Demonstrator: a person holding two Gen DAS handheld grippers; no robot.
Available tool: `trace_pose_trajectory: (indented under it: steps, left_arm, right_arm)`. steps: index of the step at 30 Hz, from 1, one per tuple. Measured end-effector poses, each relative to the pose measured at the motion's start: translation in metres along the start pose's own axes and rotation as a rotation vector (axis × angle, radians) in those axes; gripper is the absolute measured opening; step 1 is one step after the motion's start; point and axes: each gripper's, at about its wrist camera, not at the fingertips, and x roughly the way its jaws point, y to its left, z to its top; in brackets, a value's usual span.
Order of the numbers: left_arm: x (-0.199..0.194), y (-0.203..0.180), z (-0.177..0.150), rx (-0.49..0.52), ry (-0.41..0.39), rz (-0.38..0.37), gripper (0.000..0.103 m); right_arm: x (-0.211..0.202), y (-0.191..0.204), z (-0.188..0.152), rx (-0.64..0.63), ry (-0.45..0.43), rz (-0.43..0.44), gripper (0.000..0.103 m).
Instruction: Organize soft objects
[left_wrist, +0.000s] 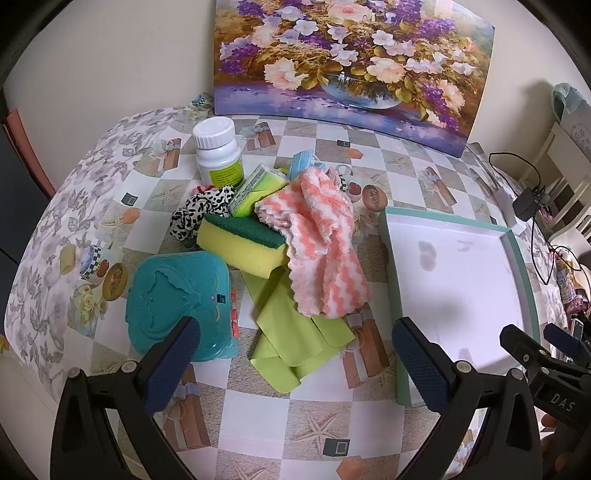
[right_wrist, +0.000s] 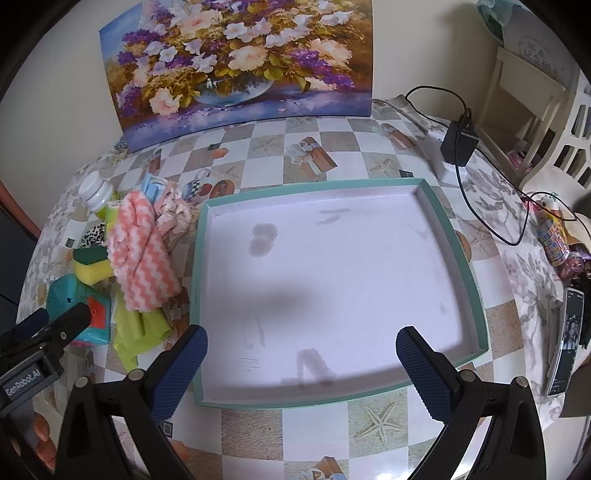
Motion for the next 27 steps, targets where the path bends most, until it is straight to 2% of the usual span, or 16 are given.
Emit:
trace_pose_trajectory:
  steps: [8,13,20,23,27]
  left_arm:
    - [-0.003,0.007,0.004,-0.014,-0.003,-0.02,0.103]
    - [-0.012,0.016,0.019,-0.031,-0.009,-0.024,0.103]
    - [-0.02,0.039,0.057,-0.037,-0.011,-0.061,0.103]
    - [-0.013,0.05,0.072,-0.029,0.014,-0.06,0.103]
    - [0.005,0.067,0.086,-0.054,0.081,-0.086,0.102]
  right_arm:
    - [0.002,-0.002,0.001,0.012,0.007,-0.009,0.103]
    - [0.001,-0.003,0.007,0.031,-0.01,-0.008,0.103]
    - [-0.023,0.014,0.037,0.006,-0.108,0.06,0.103]
    - [-0.027,0.032,0.052,-0.029,-0.124,0.098,0.103]
    - [-0.02,0.06,0.067,-0.065,-0.117,0.192,0.103]
